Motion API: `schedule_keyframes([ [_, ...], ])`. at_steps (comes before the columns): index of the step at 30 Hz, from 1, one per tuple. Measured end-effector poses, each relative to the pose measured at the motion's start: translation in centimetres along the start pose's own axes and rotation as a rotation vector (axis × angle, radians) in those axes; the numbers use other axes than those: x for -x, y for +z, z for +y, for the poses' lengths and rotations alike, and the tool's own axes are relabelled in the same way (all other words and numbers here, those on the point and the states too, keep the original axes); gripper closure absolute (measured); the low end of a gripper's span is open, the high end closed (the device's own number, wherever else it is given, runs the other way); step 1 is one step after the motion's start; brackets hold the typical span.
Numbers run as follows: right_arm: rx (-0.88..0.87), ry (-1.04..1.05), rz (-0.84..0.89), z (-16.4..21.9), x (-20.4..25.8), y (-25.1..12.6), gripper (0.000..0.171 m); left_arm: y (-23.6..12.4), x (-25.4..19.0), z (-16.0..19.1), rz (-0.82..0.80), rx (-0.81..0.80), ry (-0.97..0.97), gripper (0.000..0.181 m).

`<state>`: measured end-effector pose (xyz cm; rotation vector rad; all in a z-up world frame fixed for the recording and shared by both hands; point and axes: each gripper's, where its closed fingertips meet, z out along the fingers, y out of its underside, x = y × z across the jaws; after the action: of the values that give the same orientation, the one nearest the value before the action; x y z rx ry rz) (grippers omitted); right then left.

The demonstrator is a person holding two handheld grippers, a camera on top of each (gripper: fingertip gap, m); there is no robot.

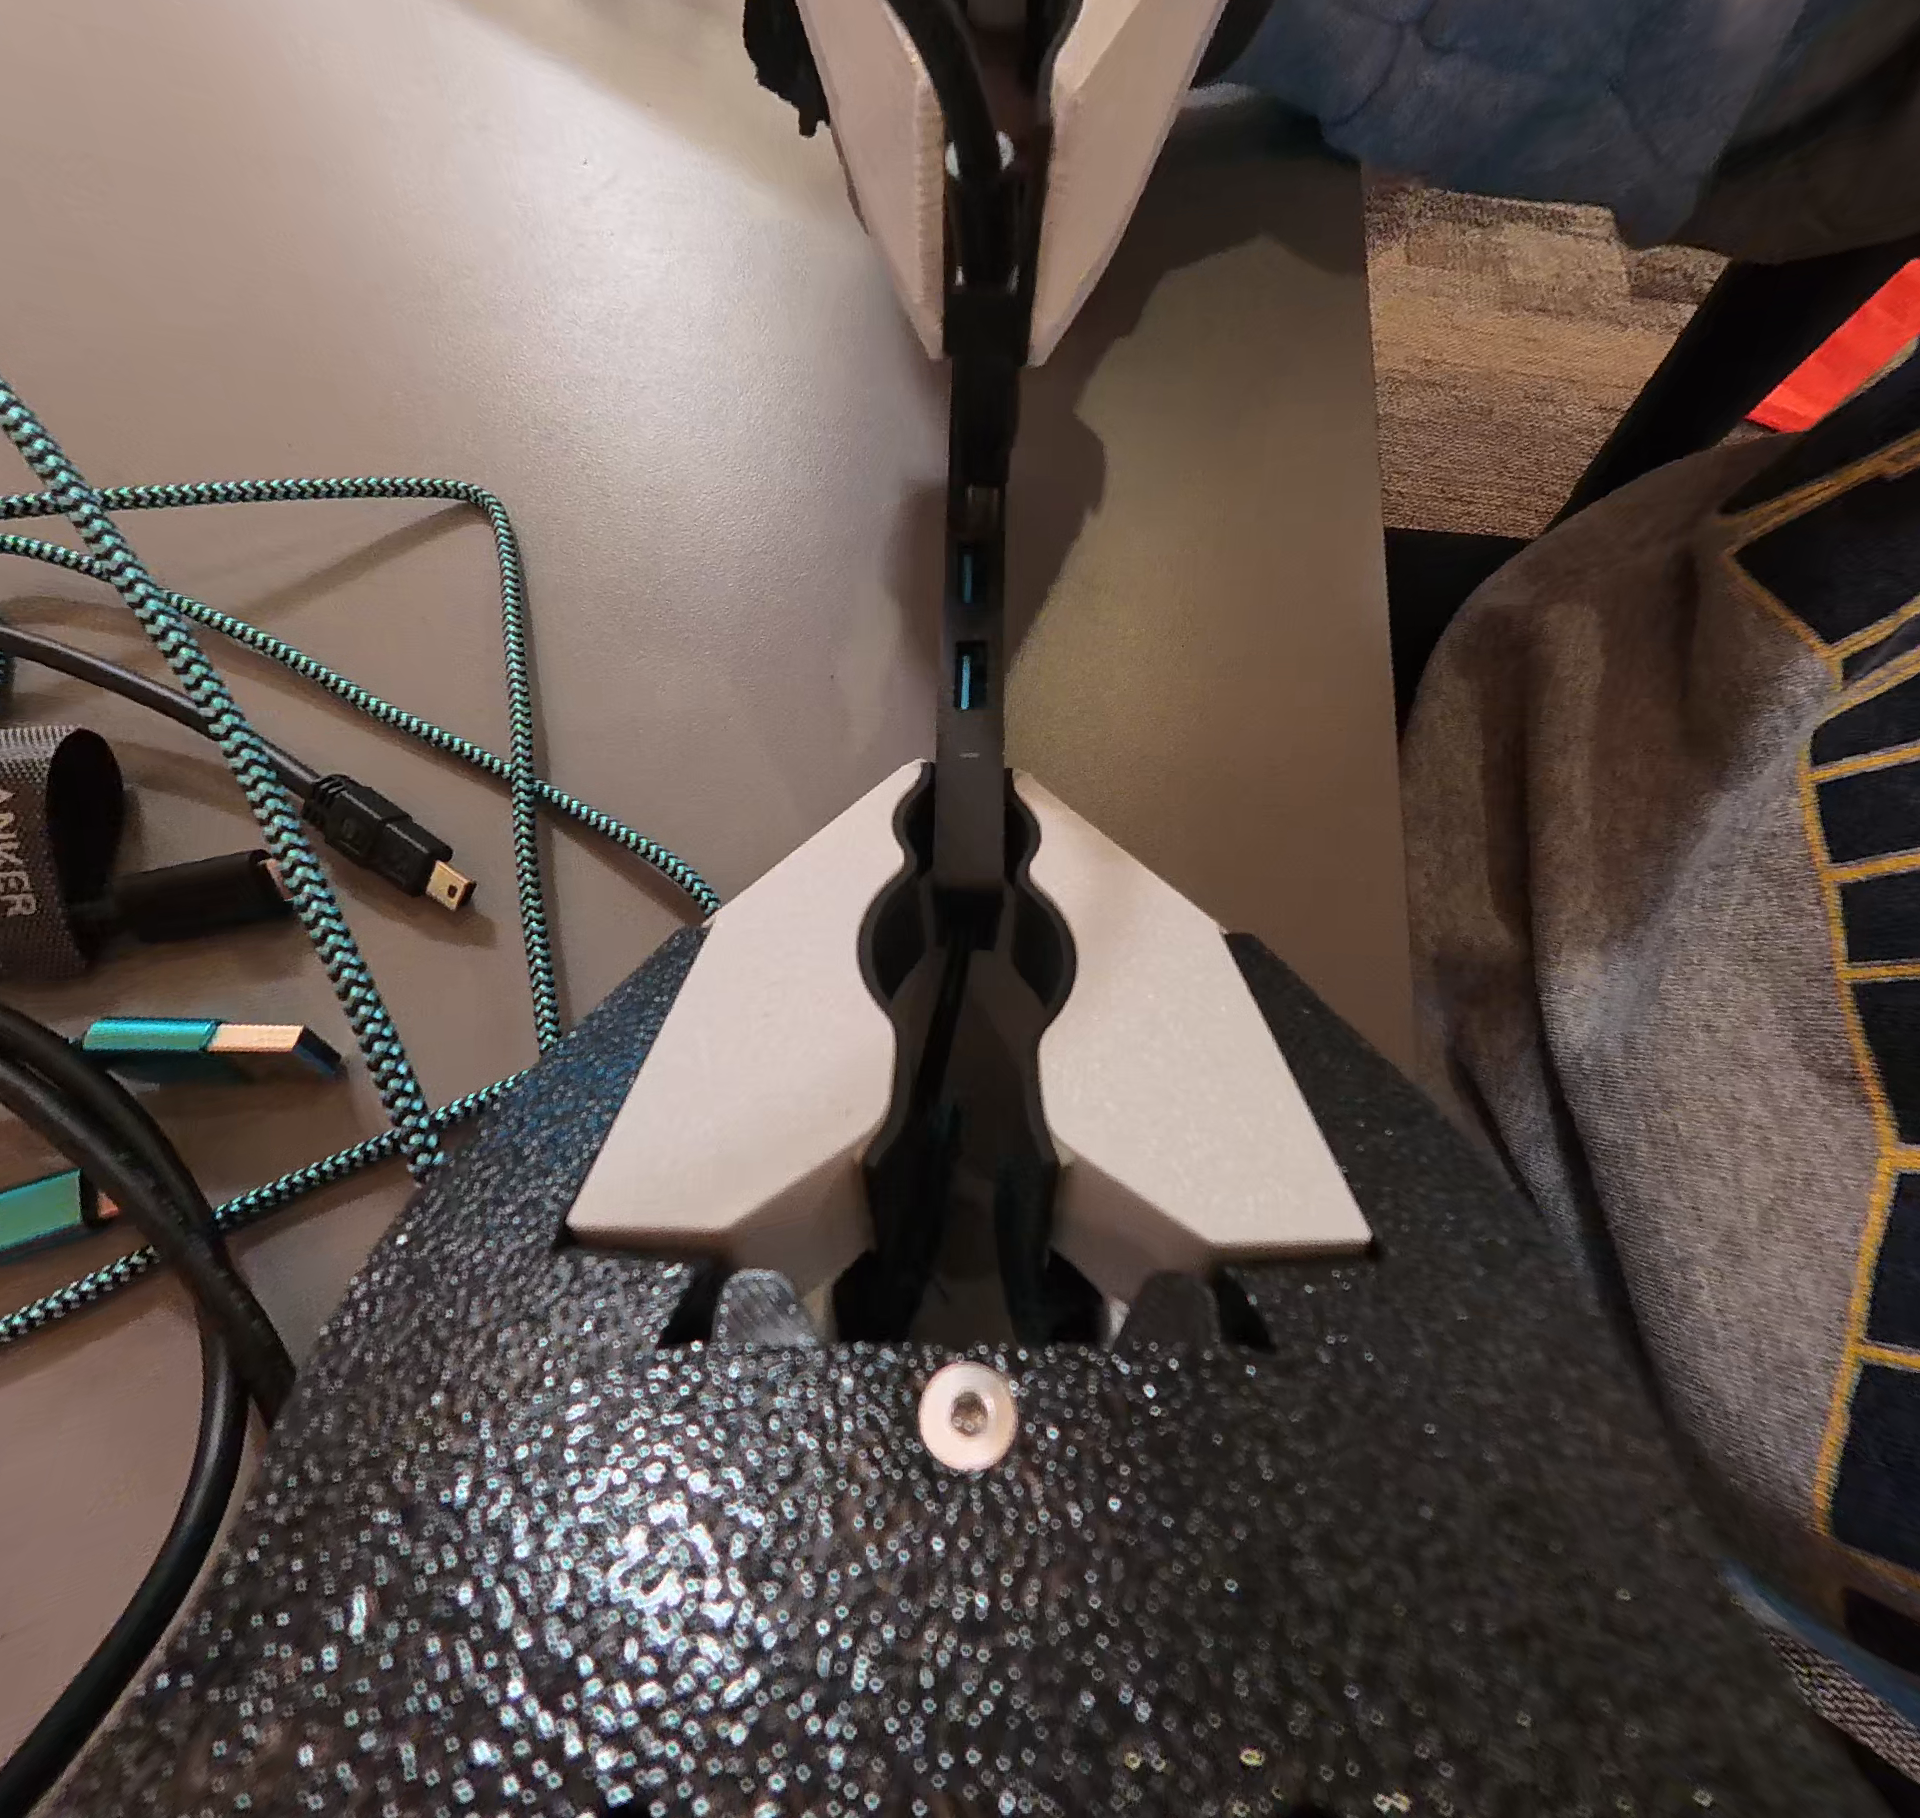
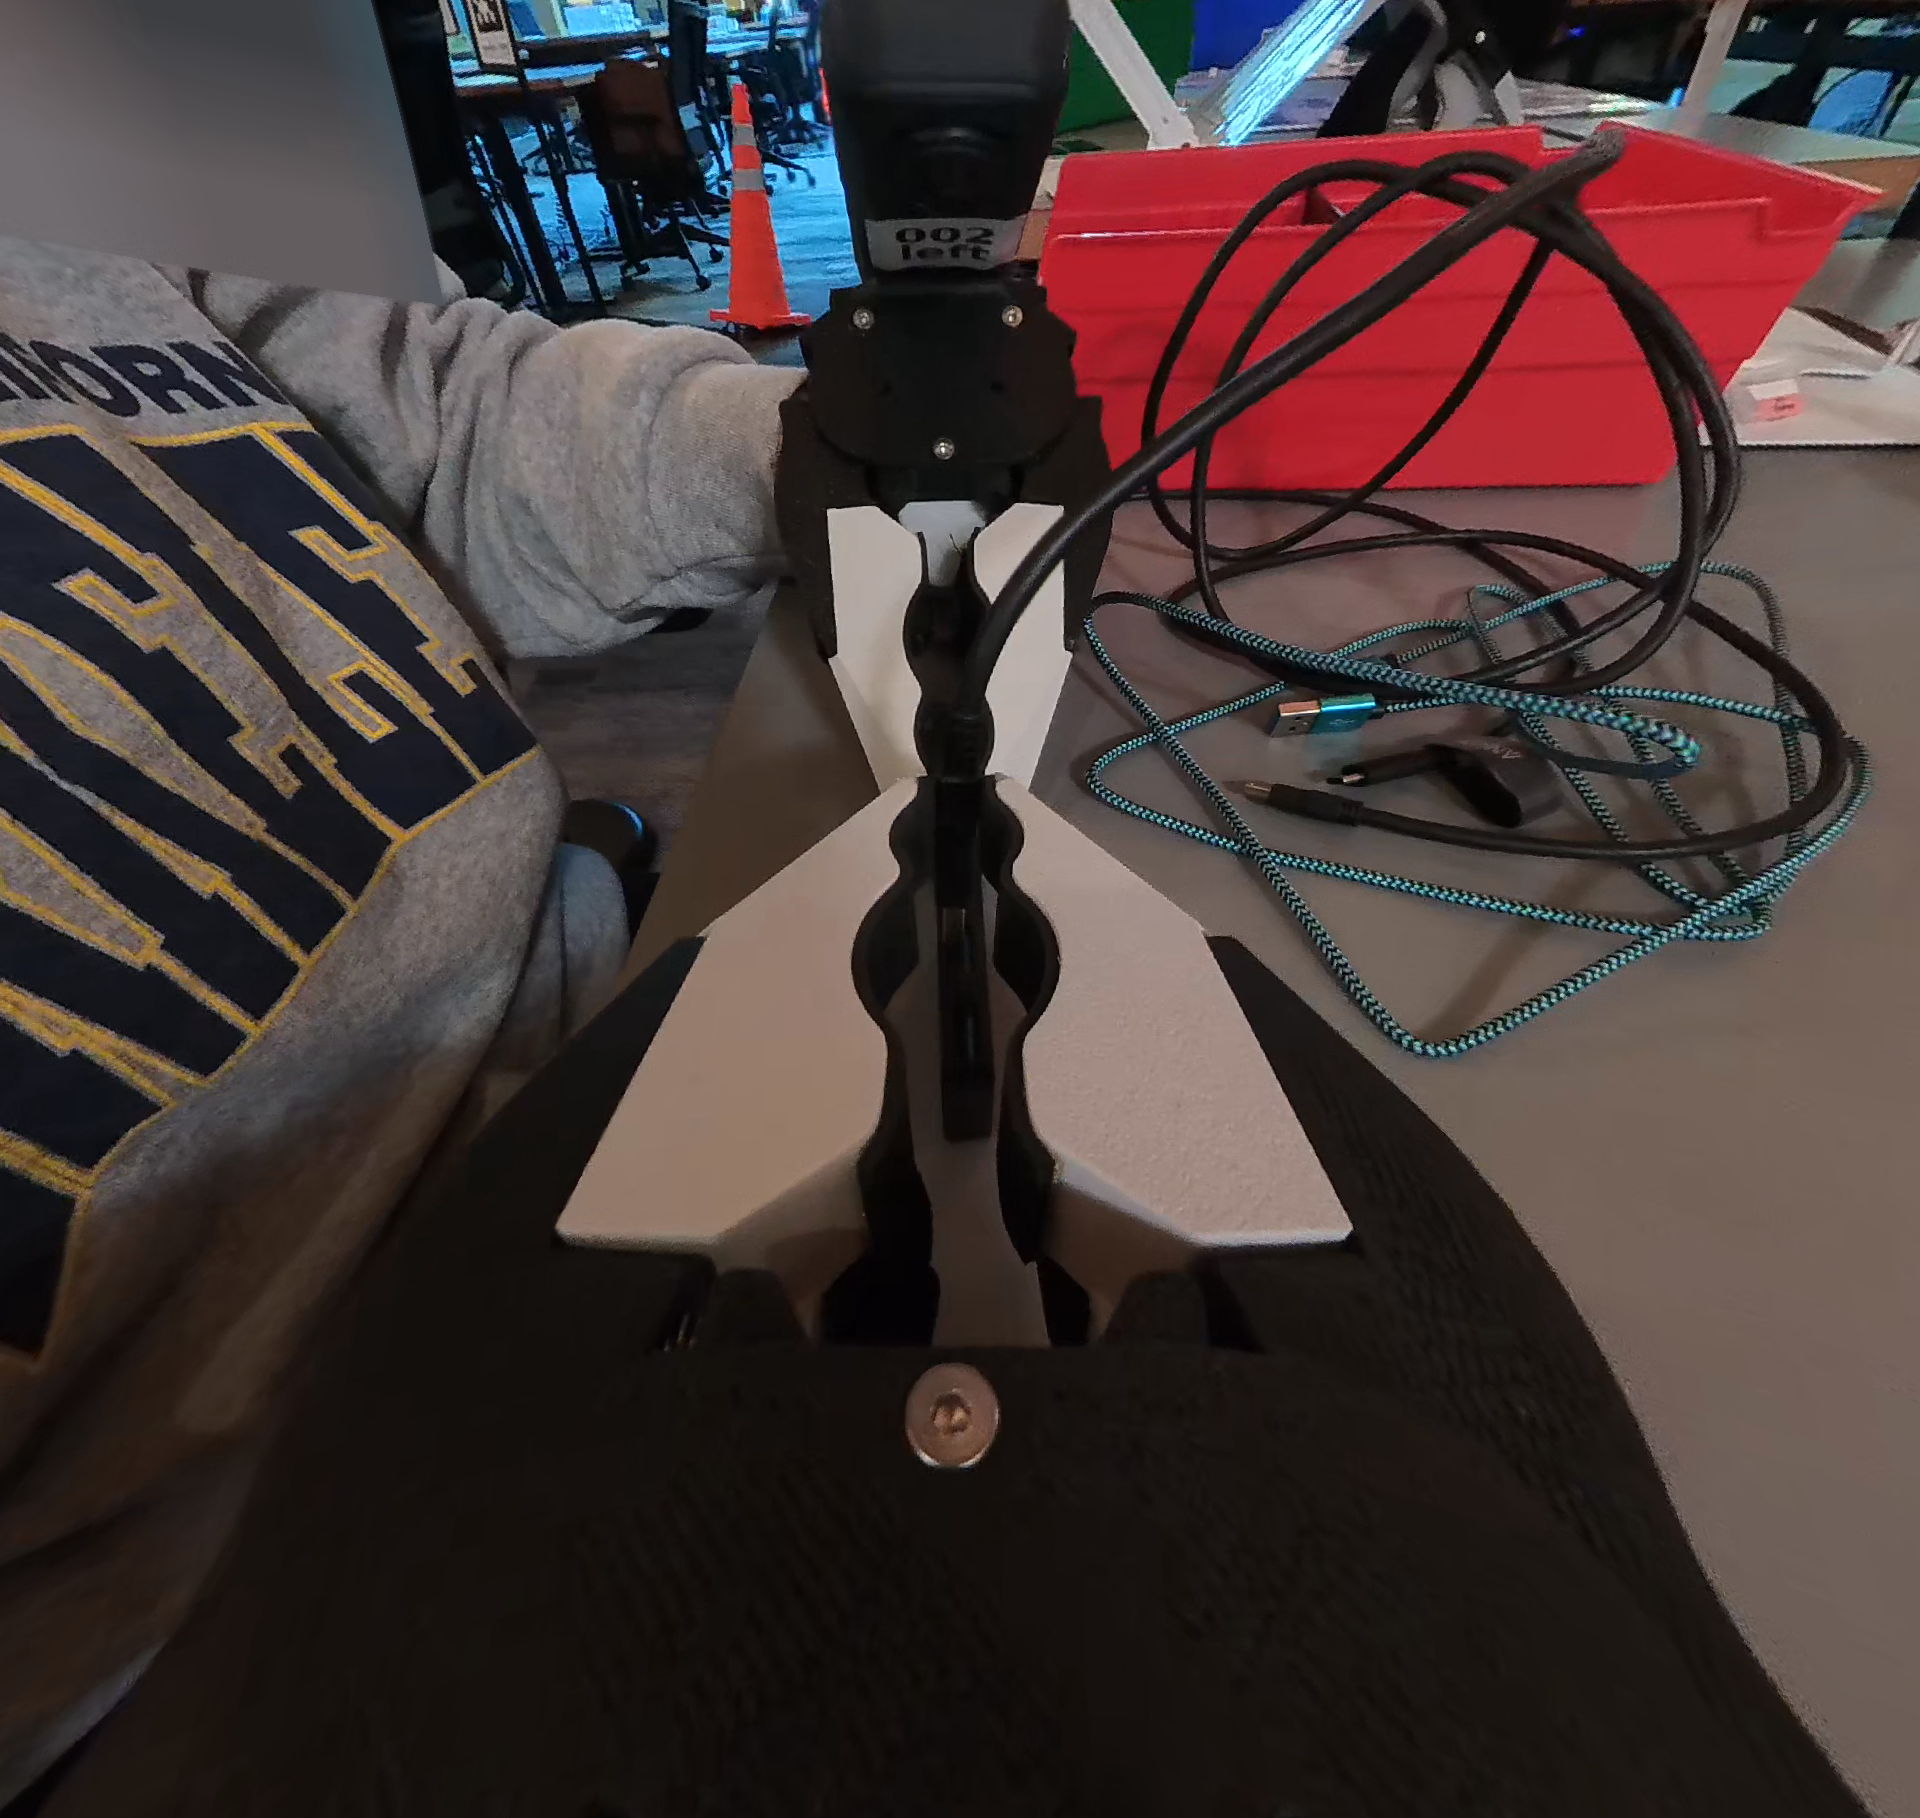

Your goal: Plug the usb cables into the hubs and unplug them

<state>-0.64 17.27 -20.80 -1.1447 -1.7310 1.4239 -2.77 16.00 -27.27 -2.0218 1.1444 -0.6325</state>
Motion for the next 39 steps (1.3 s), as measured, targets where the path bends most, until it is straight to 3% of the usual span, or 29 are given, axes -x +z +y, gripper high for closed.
schedule_keyframes([
  [23, 0.047, 0.021, -0.008, 0.9, -0.1, -0.3, 0.164, 0.1, -0.2, 0.1, -0.006, 0.006, 0.032, 0.173],
  [39, 0.152, -0.085, 0.053, 1.4, 0.3, -0.2, 0.164, 0.1, -0.3, 0.1, -0.014, 0.0, 0.049, 0.173],
])
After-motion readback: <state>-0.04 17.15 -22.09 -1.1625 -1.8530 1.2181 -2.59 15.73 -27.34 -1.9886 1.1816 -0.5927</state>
